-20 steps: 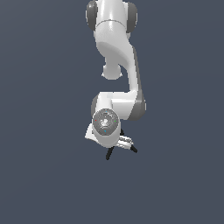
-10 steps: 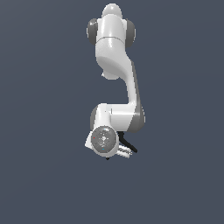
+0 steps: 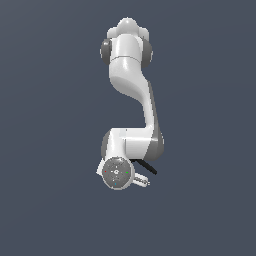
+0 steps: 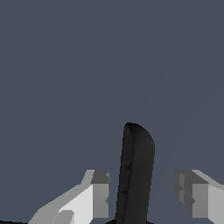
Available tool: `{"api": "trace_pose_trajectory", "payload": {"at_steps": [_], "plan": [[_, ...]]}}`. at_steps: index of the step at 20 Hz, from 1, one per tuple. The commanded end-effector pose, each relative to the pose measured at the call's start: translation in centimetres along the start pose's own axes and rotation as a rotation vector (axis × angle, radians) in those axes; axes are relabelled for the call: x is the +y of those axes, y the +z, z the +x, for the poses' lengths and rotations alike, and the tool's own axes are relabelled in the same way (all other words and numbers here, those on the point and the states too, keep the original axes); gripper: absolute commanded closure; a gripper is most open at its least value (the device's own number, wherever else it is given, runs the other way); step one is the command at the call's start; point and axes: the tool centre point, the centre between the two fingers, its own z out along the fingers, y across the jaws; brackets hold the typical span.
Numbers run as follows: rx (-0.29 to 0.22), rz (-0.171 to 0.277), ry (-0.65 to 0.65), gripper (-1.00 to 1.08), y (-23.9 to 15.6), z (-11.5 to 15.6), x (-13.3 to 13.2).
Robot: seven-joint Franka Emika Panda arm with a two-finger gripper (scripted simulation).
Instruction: Pick up the object and move it to a goal position.
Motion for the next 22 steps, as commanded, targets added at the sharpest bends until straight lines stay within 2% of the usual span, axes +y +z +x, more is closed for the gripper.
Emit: {"api": "trace_pose_trajectory", "payload": {"at_steps": [1, 17, 18, 22], "plan": [[-0.006, 0.000, 0.007, -0.20, 0.21, 0.31, -0.06], [-0.017, -0.001, 0.019, -0.20, 0.61, 0.91, -0.19], [-0.017, -0.001, 0.019, 1.08, 0.61, 0.91, -0.19], [-0.017, -0.001, 0.019, 1.08, 0.61, 0.91, -0.19]]}}
